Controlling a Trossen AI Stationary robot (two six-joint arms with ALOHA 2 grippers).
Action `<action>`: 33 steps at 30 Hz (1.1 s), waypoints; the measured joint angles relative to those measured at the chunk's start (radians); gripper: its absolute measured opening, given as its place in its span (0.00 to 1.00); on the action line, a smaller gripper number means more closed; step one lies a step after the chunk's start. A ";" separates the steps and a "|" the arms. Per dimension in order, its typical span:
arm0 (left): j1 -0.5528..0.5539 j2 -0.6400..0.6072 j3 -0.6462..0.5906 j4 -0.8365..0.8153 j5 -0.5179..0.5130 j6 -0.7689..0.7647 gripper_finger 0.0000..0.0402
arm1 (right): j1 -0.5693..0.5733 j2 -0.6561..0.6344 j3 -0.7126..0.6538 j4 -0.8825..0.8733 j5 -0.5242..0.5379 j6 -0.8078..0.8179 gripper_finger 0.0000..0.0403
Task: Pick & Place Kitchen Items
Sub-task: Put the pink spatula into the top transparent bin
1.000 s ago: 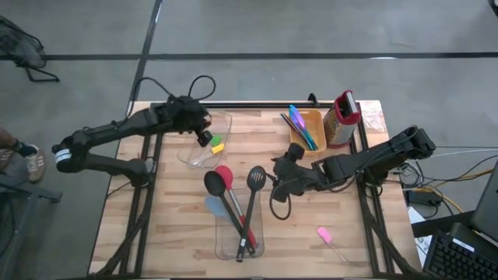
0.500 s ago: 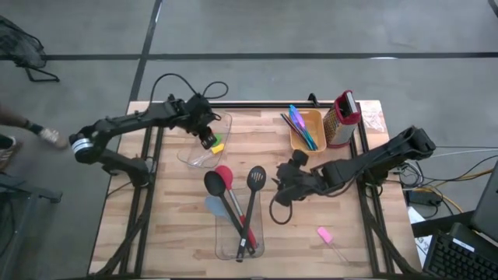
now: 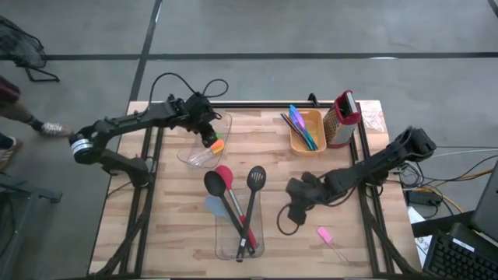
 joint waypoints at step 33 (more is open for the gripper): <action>-0.340 -0.422 -0.186 0.530 0.280 -0.087 0.55 | 0.359 0.072 -0.108 -0.030 -0.281 0.777 0.54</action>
